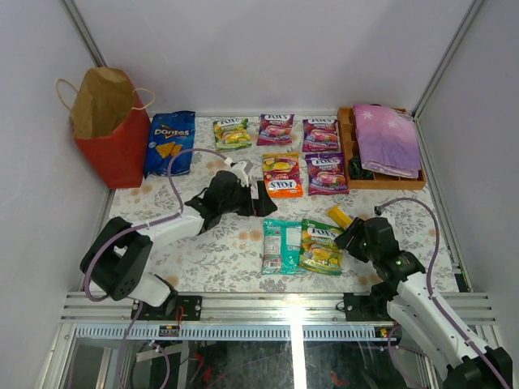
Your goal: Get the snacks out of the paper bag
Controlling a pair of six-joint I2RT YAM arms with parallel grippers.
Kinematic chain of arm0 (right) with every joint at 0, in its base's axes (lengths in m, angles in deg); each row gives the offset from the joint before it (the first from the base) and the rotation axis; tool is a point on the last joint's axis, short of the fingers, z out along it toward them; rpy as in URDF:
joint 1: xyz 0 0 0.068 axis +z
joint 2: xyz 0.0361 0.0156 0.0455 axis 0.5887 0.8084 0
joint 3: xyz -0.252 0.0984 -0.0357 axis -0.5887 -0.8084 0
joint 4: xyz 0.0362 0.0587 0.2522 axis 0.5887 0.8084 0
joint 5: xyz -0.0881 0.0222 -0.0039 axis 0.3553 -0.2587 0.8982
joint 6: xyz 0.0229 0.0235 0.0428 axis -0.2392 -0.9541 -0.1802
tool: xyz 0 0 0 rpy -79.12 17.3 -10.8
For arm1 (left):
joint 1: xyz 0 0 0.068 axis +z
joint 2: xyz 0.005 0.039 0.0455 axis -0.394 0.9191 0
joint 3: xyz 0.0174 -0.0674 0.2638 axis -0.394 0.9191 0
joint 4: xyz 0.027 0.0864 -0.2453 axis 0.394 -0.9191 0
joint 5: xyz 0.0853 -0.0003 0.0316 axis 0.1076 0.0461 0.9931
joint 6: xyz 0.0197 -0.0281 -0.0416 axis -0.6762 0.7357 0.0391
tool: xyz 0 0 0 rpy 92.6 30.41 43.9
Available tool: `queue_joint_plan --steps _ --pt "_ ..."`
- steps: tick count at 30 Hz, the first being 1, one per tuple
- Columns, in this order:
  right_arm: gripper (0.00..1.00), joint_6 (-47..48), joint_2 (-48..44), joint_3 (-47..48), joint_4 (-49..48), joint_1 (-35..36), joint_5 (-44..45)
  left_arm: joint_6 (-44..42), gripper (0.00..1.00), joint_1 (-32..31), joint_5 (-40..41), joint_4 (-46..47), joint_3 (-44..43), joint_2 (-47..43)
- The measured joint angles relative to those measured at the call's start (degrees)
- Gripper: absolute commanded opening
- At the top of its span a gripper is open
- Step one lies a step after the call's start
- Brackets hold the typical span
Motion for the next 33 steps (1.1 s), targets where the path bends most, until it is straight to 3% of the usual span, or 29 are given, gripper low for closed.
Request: queue_joint_plan --steps 7,14,17,23,26,29,33 --pt "0.49 -5.46 -2.32 -5.97 -3.54 -0.04 -0.20 5.31 1.00 -7.45 -0.72 10.25 3.32 2.12" --pt "0.14 -6.91 -2.25 -8.00 -9.18 -0.15 -3.30 9.88 1.00 -9.97 -1.42 16.94 7.48 2.95" --pt "0.05 -6.34 -1.11 -7.93 -12.07 -0.15 -5.49 11.28 1.00 -10.56 -1.62 18.84 8.39 2.97" --pt "0.02 -5.20 1.20 -4.74 -15.65 0.17 -10.10 12.17 1.00 -10.91 -0.26 19.65 10.78 0.94" --pt "0.00 -4.90 2.36 -0.70 -17.00 1.86 -11.06 11.74 1.00 -10.58 2.67 15.93 11.50 -5.14" --pt "0.00 -4.52 4.83 3.82 -18.82 6.45 -10.49 10.93 1.00 -8.72 5.05 12.48 11.43 -13.46" --pt "0.00 -3.04 11.61 11.04 -20.39 16.35 -5.90 9.88 1.00 -0.83 7.58 6.56 9.70 -23.71"
